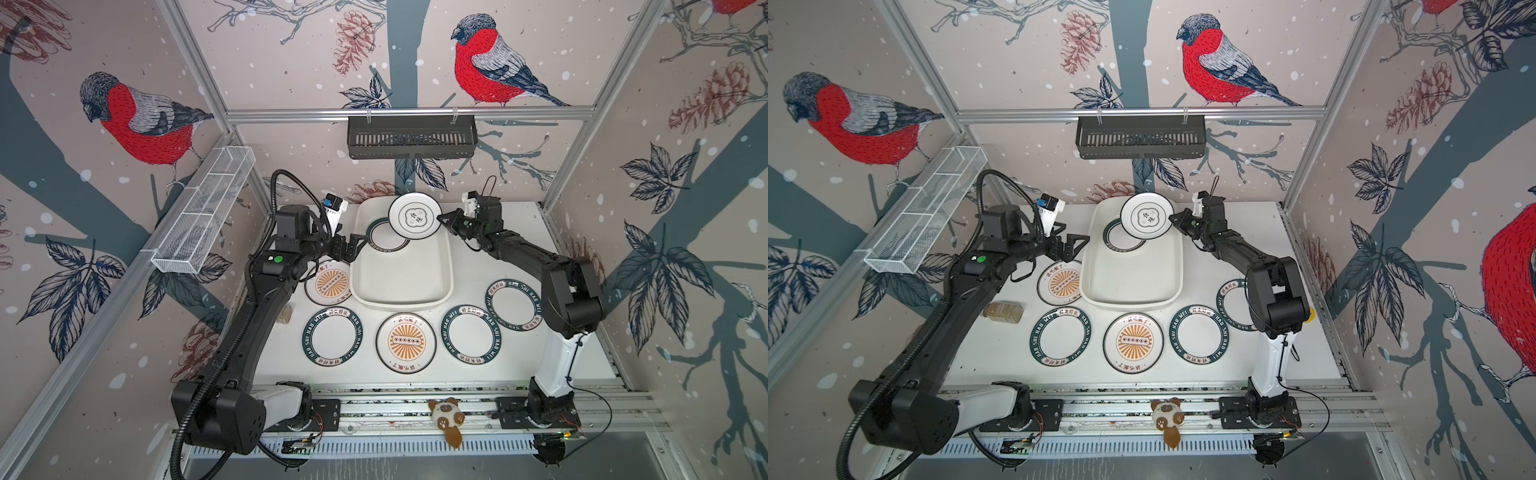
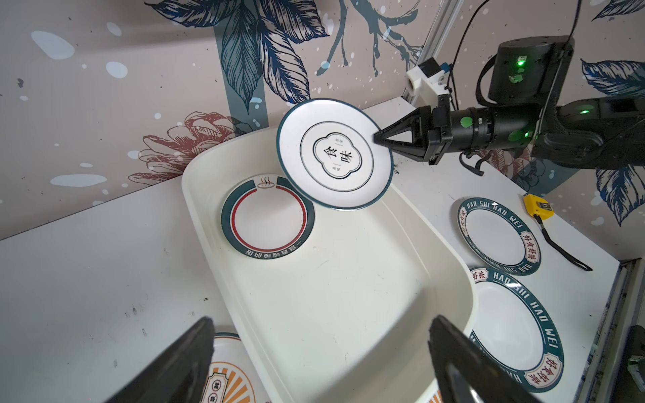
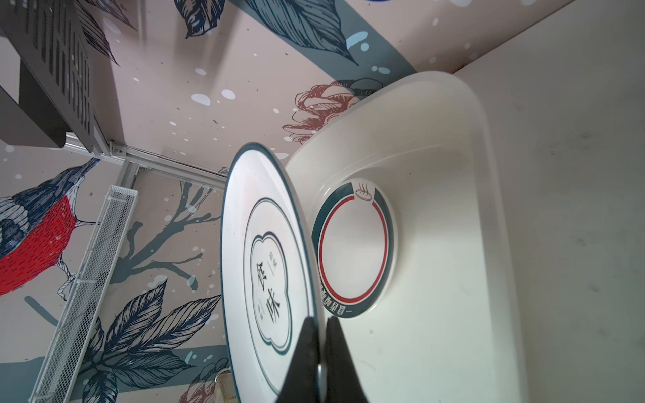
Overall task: Place the plates into the plastic bin on the countertop
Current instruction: Place the plate in the plastic bin.
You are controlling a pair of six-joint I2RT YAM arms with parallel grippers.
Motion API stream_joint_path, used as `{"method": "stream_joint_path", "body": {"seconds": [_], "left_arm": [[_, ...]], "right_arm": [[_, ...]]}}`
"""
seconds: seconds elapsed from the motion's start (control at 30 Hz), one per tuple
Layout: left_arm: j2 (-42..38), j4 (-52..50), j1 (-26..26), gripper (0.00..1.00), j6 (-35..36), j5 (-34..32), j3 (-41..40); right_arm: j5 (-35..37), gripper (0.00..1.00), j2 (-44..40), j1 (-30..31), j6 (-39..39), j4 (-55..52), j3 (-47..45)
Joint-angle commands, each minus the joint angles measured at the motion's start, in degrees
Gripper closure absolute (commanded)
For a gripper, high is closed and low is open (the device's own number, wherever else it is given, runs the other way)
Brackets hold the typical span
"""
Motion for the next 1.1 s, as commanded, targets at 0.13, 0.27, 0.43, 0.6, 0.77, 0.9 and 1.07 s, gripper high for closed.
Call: {"method": "stream_joint_path", "body": {"seconds": [0.13,0.27,0.43,0.6,0.77,0.9,1.07], "left_arm": [[-0.5,1.4,0.0,0.05,0.7,1.5,0.2],[-0.7,1.5,0.0,0.05,0.7,2.1,0.1],[-0.6,1.6,0.0,0.05,0.4,2.5,0.1],[-0.7,1.5,0.0,0.04,0.3,2.8,0.2],[-1.0,1.4,0.0,0.04,0.5,2.9,0.1],[-0.9,1.5,0.0,0.04,0.3,3.4,0.0],[-1.0,1.6,0.0,0.05,0.3,3.4,-0.1]], "right_arm": [[2.6,0.97,6.0,4.2,-0.2,1.2,6.0],[4.5,0.97,8.6,5.6,-0.2,1.3,7.8],[6.4,0.98,11.4,6.7,1.3,3.2,8.8],[7.1,0.97,14.9,7.7,2.4,3.5,11.4],[8.0,0.97,18.0,8.2,2.6,2.5,14.1],[8.5,0.97,19.5,8.2,3.5,3.5,15.0],[8.8,0.97,21.3,8.6,4.0,2.5,16.4]]}}
